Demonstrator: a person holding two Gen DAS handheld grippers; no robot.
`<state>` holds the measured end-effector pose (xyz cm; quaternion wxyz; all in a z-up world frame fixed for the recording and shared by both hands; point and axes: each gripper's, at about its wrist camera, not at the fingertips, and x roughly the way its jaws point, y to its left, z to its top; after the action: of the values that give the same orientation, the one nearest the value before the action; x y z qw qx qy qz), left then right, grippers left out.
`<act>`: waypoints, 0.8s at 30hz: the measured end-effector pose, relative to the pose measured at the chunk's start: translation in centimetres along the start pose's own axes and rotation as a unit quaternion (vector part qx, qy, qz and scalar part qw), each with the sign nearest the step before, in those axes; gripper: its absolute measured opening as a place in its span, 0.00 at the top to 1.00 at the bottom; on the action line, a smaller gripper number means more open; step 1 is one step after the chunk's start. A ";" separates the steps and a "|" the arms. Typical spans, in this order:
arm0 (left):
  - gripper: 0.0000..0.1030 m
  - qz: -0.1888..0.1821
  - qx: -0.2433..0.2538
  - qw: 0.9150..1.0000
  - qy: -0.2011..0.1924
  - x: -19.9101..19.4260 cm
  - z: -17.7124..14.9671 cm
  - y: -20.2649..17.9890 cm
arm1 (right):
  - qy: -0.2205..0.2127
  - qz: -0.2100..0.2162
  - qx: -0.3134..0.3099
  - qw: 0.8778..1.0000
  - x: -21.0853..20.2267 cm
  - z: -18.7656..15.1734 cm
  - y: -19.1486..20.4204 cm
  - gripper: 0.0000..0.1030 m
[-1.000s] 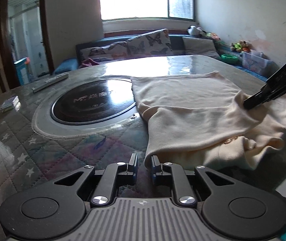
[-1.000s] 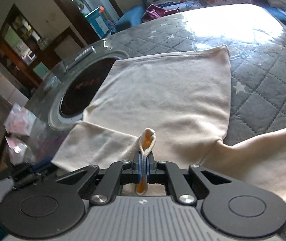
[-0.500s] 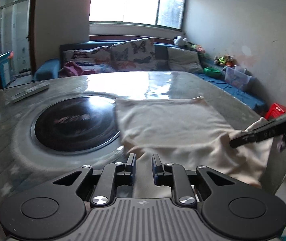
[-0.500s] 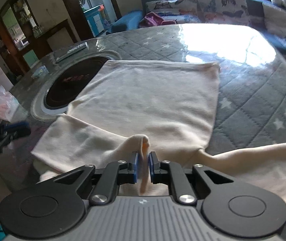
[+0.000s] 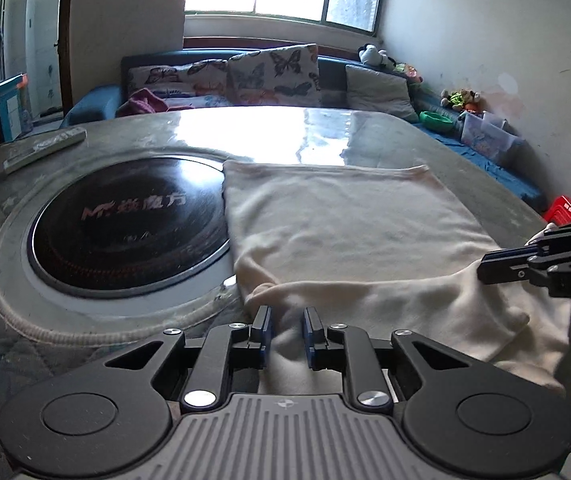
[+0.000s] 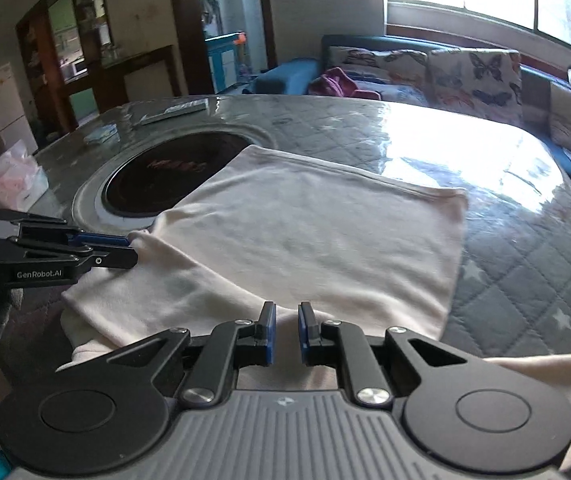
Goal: Fold clothes
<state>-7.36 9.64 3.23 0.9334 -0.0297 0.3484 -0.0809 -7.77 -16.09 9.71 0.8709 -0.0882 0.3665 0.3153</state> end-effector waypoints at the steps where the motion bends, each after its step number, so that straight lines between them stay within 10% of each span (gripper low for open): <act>1: 0.80 0.001 0.001 1.000 0.000 0.0 0.0 0.0 | -0.001 -0.005 -0.014 1.000 0.2 -0.2 0.4 0.89; 6: 0.80 0.002 0.000 1.000 0.000 0.1 -0.1 0.1 | 0.008 -0.057 -0.084 0.995 0.3 -2.1 1.8 0.89; 24: 0.72 0.017 0.010 1.000 -0.002 0.1 -0.1 -0.4 | 0.024 -0.063 -0.041 0.997 -1.8 -3.1 0.9 0.94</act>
<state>-7.44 9.23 3.16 0.9356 -0.0145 0.3461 -0.0681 -11.05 -17.46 8.75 0.8756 -0.1539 0.3680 0.2725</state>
